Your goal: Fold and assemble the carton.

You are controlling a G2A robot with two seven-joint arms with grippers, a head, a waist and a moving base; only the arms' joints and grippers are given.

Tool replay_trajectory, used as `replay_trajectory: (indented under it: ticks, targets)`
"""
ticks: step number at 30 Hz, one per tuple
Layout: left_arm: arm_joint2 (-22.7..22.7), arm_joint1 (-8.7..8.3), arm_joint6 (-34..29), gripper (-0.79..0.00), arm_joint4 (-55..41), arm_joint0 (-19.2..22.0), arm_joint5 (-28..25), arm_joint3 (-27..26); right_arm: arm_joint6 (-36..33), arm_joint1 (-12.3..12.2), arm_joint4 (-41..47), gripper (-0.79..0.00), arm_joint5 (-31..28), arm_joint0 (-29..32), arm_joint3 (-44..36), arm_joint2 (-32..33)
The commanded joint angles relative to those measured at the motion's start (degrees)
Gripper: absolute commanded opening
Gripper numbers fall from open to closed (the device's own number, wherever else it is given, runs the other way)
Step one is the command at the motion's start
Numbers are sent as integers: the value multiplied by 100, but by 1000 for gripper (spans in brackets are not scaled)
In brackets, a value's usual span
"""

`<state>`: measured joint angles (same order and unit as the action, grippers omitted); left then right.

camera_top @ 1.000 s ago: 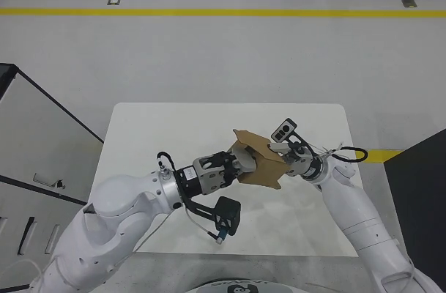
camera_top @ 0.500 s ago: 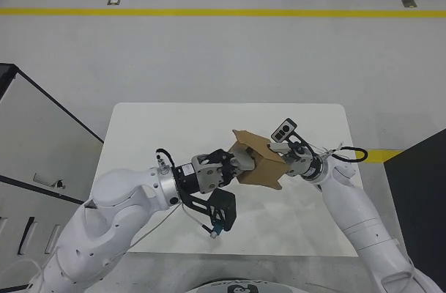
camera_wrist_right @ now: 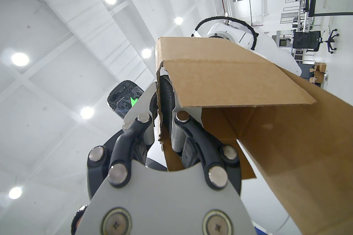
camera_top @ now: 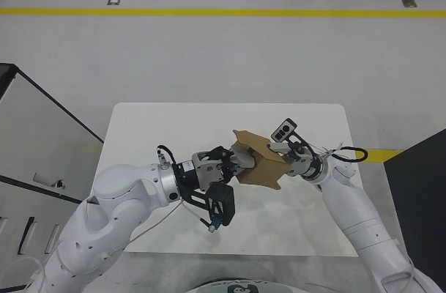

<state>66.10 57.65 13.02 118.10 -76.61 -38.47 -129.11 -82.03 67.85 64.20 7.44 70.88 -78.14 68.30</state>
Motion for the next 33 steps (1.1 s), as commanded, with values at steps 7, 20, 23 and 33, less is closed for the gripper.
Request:
replay_trajectory:
  ticks: [7, 20, 23, 33]
  targets:
    - [74, -12, -69, -785, -71, 15, -39, -24, 0, 0, 0, -785, 0, 0, 0, 0]
    - [12, -11, -44, -785, -180, 68, -2, 75, 0, 0, 0, -785, 0, 0, 0, 0]
    - [29, -14, -34, -785, -218, 59, 8, 91, 0, 0, 0, -785, 0, 0, 0, 0]
    - [-97, -6, -31, -785, -216, 109, 58, 185, 0, 0, 0, -785, 0, 0, 0, 0]
